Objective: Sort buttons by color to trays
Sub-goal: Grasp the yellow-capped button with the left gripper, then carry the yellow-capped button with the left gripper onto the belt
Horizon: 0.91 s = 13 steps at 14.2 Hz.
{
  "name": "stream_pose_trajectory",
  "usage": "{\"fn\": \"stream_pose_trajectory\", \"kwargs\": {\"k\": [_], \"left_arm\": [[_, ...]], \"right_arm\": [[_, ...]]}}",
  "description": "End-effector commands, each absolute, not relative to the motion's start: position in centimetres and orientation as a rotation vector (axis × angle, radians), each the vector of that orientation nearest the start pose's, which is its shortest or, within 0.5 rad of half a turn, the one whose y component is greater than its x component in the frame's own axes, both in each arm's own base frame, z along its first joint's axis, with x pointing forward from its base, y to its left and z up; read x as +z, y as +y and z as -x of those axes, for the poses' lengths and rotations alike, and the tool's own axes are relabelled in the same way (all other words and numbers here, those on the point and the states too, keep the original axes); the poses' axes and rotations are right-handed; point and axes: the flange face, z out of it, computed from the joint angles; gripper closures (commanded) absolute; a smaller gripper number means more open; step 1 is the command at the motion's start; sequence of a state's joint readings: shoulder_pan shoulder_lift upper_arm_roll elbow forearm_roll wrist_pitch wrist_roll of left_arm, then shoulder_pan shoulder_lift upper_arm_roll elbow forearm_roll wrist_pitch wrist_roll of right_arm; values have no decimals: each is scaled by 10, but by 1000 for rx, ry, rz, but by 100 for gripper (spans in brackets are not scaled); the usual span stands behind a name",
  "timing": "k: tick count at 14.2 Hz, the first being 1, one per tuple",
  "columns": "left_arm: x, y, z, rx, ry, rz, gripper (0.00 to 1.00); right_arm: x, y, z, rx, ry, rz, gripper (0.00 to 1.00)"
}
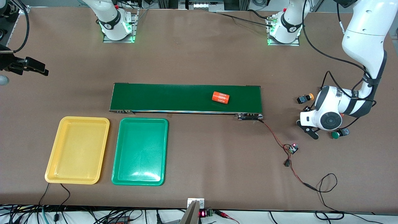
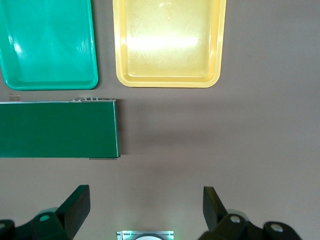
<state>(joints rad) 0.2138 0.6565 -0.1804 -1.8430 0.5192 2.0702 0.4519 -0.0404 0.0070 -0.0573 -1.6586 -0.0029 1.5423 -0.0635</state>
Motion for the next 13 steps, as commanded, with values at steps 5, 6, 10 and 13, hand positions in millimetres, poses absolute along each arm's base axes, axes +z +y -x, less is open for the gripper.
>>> {"fn": "stream_pose_trajectory", "kwargs": {"k": [5,6,10,13], "left_arm": [[151,56,-598,661,1058,2659,79],[158,58,-602,656,1046,2658,85],[233,48,-647,673,844,2795,88],[285,18,-670,616,526,2988,88]], "right_arm": [[580,-57,-545,201,38,3125,0],[580,-57,-545,201,38,3125,0],[580,-57,-545,201,38,3125,0],[580,-57,-545,201,38,3125,0]]}}
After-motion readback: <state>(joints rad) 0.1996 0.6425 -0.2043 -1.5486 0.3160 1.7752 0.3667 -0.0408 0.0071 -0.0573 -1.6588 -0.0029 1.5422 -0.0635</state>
